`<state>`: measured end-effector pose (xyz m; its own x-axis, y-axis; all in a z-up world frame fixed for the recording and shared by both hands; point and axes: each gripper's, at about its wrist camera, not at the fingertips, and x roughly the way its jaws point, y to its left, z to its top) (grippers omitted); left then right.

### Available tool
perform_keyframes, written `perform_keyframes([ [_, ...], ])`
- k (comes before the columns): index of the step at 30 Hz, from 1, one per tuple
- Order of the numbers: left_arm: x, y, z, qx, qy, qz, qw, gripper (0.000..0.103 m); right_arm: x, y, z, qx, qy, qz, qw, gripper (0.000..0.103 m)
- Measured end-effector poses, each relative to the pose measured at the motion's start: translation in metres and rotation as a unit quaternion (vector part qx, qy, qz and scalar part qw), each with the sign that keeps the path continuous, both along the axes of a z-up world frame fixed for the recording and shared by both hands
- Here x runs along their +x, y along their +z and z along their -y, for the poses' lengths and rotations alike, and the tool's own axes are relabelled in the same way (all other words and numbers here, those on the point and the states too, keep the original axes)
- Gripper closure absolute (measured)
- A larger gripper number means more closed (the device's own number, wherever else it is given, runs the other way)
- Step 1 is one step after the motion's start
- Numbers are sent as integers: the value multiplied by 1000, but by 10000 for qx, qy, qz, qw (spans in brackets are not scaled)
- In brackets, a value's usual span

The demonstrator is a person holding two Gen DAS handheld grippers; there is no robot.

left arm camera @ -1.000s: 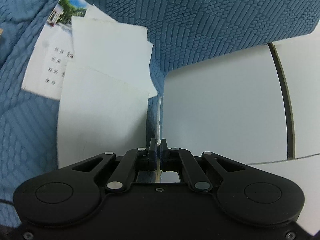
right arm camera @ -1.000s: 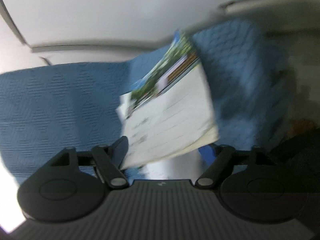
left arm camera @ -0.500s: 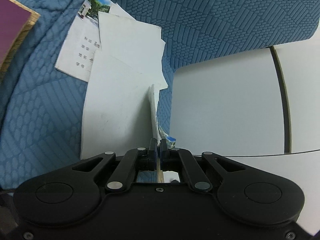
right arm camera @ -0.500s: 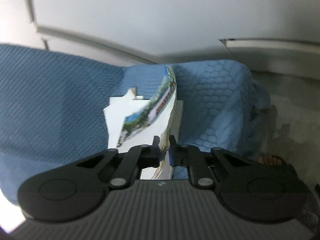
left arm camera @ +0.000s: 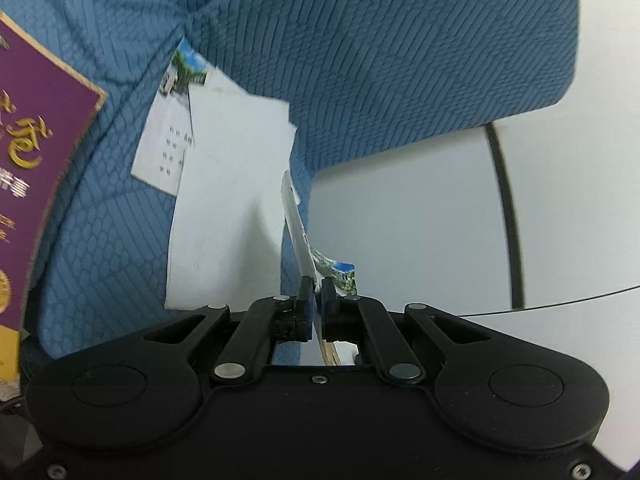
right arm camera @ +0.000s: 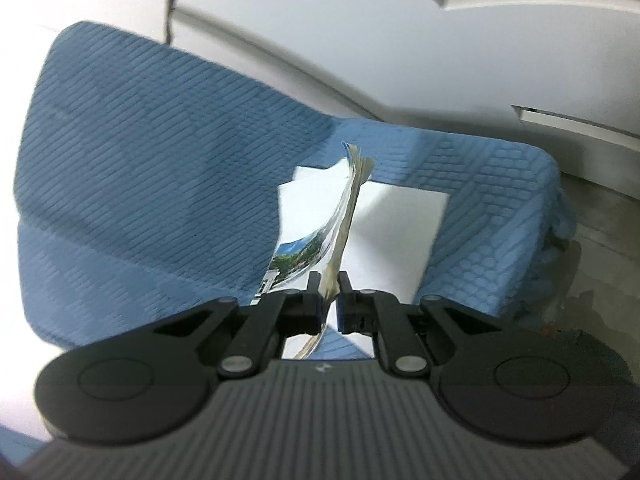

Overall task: Organize objects
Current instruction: 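Carry the booklet with both tools over the book stack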

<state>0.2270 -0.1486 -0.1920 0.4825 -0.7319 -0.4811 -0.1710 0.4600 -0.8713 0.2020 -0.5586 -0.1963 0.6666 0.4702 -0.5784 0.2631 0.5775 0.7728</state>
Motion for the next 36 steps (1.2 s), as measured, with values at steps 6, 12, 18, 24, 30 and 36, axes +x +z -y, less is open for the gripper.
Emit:
perform_keyframes([
  [6, -17, 30, -34, -4, 160, 241, 9996, 100, -9, 28, -20, 23, 303, 266, 9992, 93],
  [12, -37, 62, -75, -2, 364, 507, 9980, 99, -20, 53, -47, 73, 666, 546, 9963, 93],
  [18, -61, 85, -109, 101, 564, 774, 9954, 98, -31, 71, -80, 94, 1046, 758, 9916, 93],
  [24, -80, 91, -145, -63, 703, 895, 9935, 97, -43, 80, -110, 88, 1335, 820, 9876, 93],
  [30, -94, 87, -177, -70, 827, 885, 9926, 97, -52, 84, -137, 31, 1596, 841, 9836, 93],
  [36, -103, 69, -199, 54, 861, 789, 9931, 97, -63, 74, -158, -95, 1739, 808, 9814, 93],
])
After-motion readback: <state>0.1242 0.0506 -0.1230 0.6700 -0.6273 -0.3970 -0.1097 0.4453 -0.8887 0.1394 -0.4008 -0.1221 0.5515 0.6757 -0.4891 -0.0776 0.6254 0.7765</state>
